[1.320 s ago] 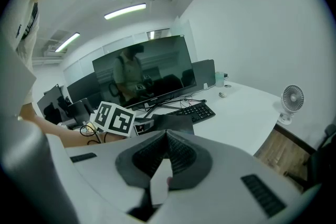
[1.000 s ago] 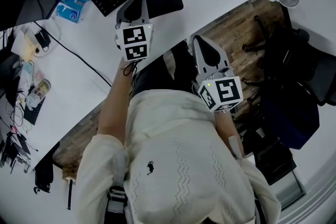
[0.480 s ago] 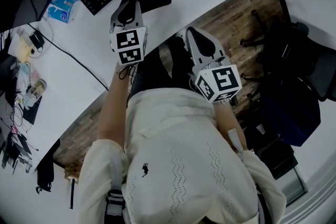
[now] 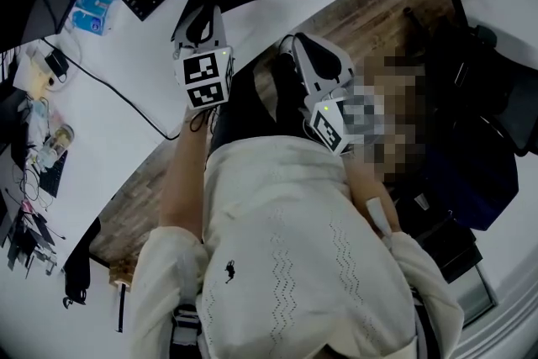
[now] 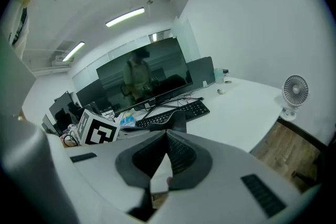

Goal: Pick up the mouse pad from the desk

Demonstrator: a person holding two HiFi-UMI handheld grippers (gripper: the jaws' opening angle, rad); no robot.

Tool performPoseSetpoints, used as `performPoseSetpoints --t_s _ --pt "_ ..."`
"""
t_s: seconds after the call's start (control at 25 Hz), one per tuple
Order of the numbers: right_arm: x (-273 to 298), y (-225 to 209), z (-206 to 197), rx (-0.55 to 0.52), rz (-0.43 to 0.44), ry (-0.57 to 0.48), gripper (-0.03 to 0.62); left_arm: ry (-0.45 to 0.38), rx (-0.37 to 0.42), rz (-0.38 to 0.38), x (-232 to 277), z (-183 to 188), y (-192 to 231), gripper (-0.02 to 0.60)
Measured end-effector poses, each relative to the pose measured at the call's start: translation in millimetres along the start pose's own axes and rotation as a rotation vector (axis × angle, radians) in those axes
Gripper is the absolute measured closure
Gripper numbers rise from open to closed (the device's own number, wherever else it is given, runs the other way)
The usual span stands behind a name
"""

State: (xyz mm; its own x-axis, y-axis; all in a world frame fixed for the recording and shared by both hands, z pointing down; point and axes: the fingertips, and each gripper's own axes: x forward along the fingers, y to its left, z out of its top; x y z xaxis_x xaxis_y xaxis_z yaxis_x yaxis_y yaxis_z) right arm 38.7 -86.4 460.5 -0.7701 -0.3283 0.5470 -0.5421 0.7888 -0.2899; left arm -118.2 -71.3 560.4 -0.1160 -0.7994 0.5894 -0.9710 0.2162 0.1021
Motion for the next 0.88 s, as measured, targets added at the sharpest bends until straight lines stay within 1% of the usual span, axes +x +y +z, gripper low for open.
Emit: performPoseSetpoints --t_s 0.44,0.88 --pt "-11.0 -7.7 -3.0 0.003 0.009 -0.010 0.592 0.002 0.011 -0.028 -11.3 -3.7 -26.6 0.545" --pt "-20.7 -10.4 -8.7 -0.004 0.015 -0.009 0.592 -0.003 0.001 -0.046 -24.2 -4.8 -47.1 0.545"
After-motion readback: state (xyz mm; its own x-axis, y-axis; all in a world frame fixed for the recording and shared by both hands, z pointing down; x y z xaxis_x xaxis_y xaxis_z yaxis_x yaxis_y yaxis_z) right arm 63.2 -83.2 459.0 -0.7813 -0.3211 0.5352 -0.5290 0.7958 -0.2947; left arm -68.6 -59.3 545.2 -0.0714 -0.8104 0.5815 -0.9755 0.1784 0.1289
